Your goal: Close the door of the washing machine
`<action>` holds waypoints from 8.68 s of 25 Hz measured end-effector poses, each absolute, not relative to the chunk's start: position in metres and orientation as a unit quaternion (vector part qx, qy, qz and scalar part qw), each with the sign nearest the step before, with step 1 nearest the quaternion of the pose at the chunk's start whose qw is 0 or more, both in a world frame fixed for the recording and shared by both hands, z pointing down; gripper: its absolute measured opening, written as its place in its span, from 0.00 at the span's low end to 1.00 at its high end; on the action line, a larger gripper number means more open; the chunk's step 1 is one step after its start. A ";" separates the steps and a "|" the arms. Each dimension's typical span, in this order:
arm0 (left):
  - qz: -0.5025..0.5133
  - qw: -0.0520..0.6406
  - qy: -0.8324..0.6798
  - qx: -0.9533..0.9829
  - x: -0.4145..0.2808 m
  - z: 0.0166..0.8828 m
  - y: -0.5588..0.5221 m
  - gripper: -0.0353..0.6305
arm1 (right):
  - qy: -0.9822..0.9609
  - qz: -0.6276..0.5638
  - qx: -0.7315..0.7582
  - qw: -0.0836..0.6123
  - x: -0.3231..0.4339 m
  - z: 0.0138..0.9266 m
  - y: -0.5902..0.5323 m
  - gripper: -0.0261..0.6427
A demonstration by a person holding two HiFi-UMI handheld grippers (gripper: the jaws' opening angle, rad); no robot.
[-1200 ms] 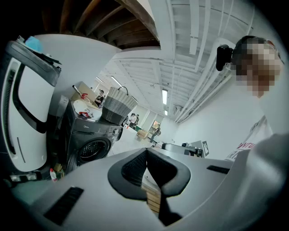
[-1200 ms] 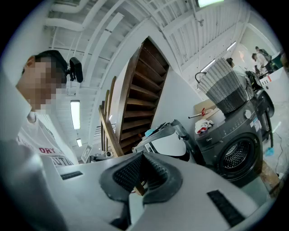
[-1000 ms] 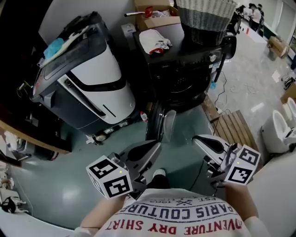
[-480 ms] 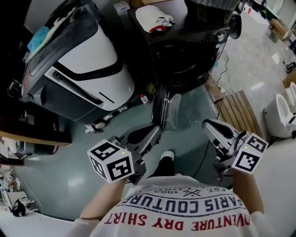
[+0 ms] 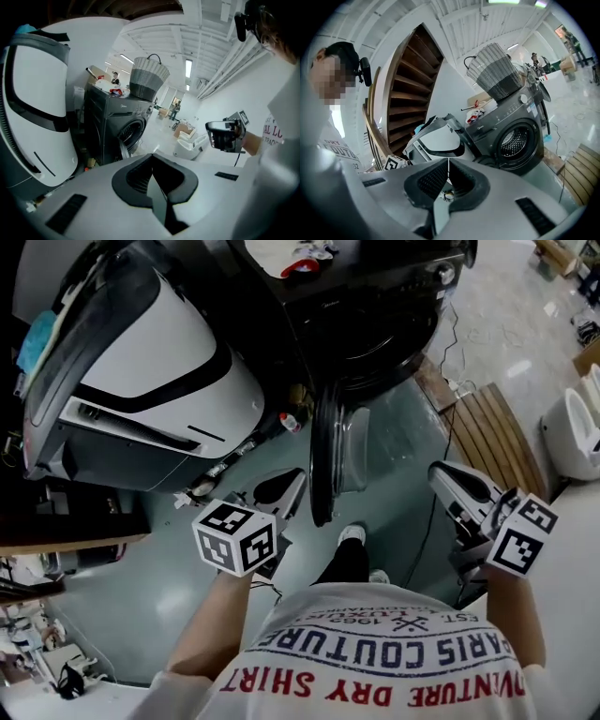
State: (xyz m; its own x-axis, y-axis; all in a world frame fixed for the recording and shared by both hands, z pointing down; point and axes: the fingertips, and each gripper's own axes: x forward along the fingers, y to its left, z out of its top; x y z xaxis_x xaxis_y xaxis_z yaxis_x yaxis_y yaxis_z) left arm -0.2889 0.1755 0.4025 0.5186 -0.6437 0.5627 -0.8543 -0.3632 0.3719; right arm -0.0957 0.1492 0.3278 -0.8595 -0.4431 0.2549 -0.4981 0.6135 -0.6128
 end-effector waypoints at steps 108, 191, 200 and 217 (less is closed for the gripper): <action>0.237 0.408 -0.499 0.727 -0.015 0.570 -0.084 0.09 | -0.817 0.439 0.370 0.054 0.263 0.411 -0.026 0.07; 0.168 0.393 -0.624 0.654 -0.042 0.589 -0.314 0.09 | -0.866 0.424 0.157 0.214 0.119 0.435 -0.345 0.07; 0.149 0.384 -0.564 0.715 -0.033 0.523 -0.279 0.09 | -0.889 0.400 0.137 0.177 0.116 0.402 -0.302 0.07; 0.027 0.302 -0.491 0.816 0.005 0.301 -0.193 0.09 | -0.955 0.273 0.041 0.106 0.109 0.285 -0.219 0.07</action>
